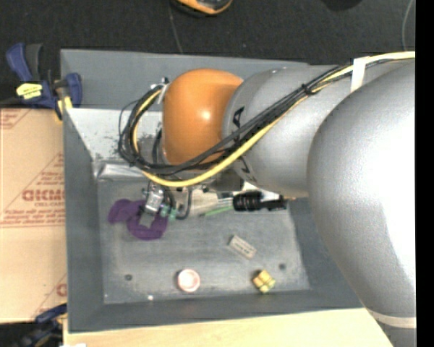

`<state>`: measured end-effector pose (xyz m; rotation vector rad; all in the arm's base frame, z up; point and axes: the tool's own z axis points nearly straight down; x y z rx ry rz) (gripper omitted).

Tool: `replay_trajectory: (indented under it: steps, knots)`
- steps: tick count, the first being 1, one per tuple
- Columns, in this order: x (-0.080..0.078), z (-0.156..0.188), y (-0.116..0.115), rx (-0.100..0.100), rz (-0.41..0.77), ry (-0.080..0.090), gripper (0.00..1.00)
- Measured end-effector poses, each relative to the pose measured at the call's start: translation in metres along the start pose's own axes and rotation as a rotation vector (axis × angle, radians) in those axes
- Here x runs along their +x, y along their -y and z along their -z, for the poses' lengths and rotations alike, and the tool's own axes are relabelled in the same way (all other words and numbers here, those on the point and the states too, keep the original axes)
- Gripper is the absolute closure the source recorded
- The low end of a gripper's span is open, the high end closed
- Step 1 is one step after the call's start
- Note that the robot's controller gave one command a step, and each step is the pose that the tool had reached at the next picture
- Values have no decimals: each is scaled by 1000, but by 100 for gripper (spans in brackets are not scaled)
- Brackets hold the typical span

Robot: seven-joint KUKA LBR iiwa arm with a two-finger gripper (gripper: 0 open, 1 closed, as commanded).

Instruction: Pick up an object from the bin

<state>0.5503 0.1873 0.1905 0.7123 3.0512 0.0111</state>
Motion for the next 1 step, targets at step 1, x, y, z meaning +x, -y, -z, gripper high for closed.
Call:
replay_trajectory:
  steps: [1]
  knots:
    - [-1, 17, 0, -2, 1, 2, 100]
